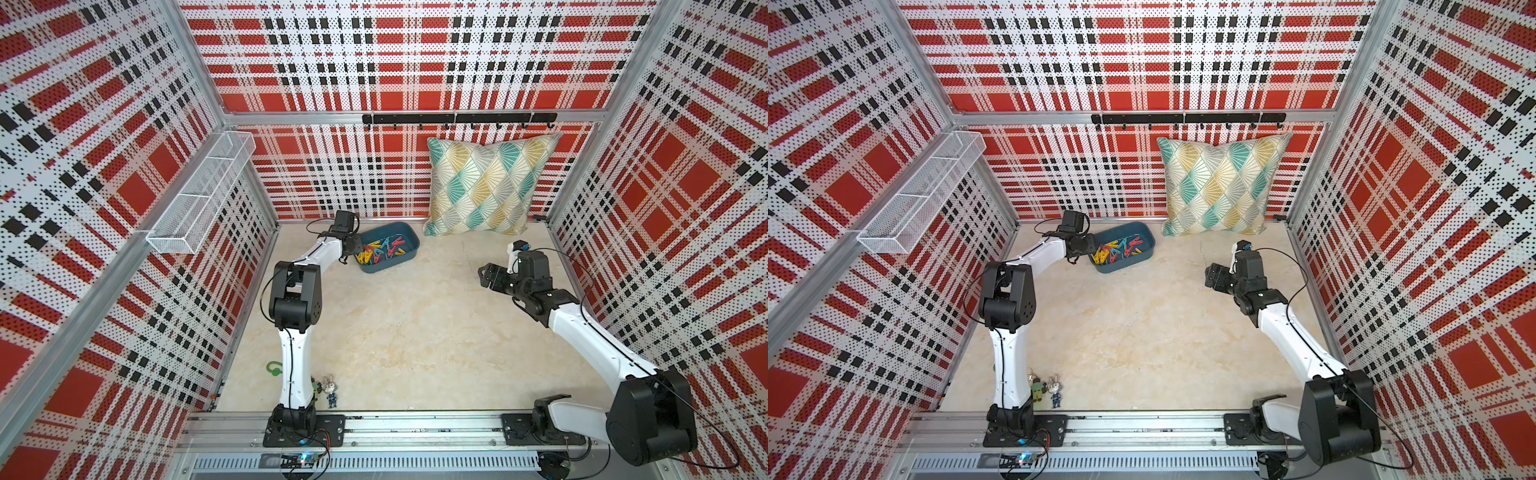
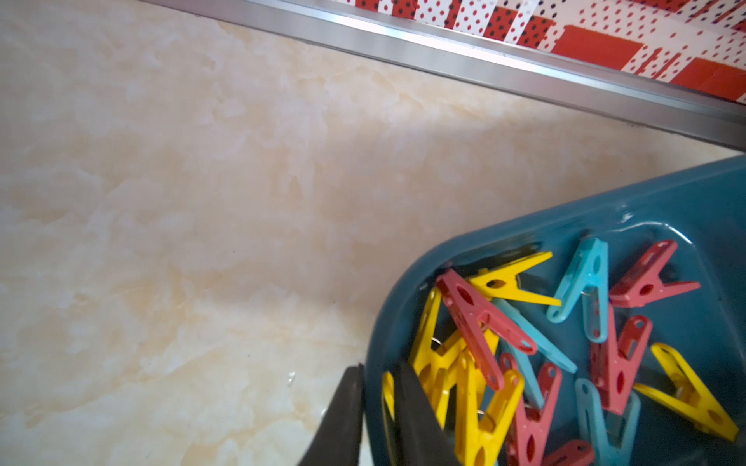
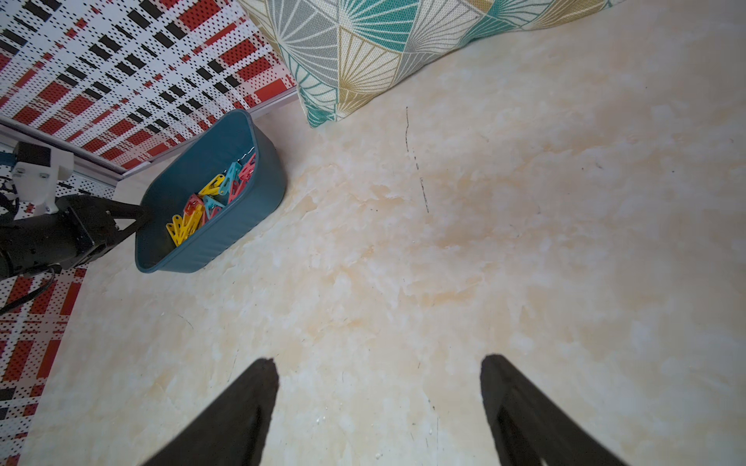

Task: Take the clothespins out of the storage box
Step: Move the storage box to the center of the board.

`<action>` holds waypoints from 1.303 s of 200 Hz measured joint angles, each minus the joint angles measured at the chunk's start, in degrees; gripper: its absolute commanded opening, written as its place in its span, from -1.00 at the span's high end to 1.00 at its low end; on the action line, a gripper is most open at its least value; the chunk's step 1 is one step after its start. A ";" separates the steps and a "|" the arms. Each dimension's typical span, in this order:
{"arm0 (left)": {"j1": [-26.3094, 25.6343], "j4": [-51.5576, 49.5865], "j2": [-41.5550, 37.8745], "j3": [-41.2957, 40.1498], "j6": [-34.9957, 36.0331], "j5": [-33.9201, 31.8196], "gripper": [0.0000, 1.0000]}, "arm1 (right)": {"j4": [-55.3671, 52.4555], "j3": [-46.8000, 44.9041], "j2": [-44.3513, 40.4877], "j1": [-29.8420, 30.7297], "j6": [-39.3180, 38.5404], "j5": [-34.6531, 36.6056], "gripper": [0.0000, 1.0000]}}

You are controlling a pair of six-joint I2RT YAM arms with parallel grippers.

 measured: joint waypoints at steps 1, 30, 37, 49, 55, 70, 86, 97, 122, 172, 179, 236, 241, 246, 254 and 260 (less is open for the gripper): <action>0.00 0.02 0.00 0.00 0.04 0.00 0.76 | 0.00 0.00 -0.02 0.00 0.00 0.00 -0.71; -0.02 0.24 0.00 0.00 0.17 0.35 1.00 | -0.13 0.00 -0.44 0.00 0.00 0.00 -0.70; -0.02 0.26 0.00 0.00 0.15 0.46 1.00 | -0.15 0.00 -0.57 0.00 0.00 0.00 -0.71; -0.04 0.28 0.00 -0.02 0.17 0.68 1.00 | -0.15 0.00 -0.76 0.00 0.00 0.00 -0.69; -0.04 0.39 -0.02 -0.13 0.20 0.79 1.00 | -0.15 0.00 -0.81 -0.02 0.02 -0.02 -0.69; -0.07 1.22 -0.33 -1.05 0.26 0.98 1.00 | -0.17 0.00 -0.81 0.00 0.02 -0.04 -0.66; -0.33 2.12 -1.81 -3.23 0.68 1.40 1.00 | -0.17 0.00 -0.81 0.00 0.00 -0.11 -0.65; -0.74 2.49 -3.30 -5.66 1.27 1.68 1.00 | -0.20 0.00 -0.81 0.00 0.00 -0.17 -0.64; -2.58 3.32 -8.07 -12.61 3.23 2.67 1.00 | -0.24 0.00 -0.81 0.37 0.02 -0.31 -0.64; -6.03 5.14 -19.71 -28.46 7.30 5.22 1.00 | -0.28 0.24 0.20 2.58 0.11 -0.17 -0.64; -6.47 5.44 -21.40 -30.64 7.85 5.53 1.00 | -0.35 0.42 0.68 3.17 0.11 0.02 -0.64; -9.64 6.40 -33.03 -44.33 11.89 10.27 1.00 | -0.96 3.87 4.96 8.92 0.66 1.86 -0.61; -9.75 6.14 -33.88 -45.09 12.33 10.49 1.00 | -1.14 4.28 5.40 9.55 0.74 1.99 -0.61; -9.92 5.86 -34.51 -45.72 12.66 10.71 1.00 | -1.31 4.63 5.75 10.03 0.96 2.12 -0.61; -9.97 5.51 -35.67 -46.75 13.33 11.08 1.00 | -1.66 5.31 6.47 11.06 1.36 2.23 -0.61; -9.97 5.22 -36.30 -47.32 13.73 11.28 1.00 | -2.03 5.84 6.97 11.78 1.70 2.32 -0.61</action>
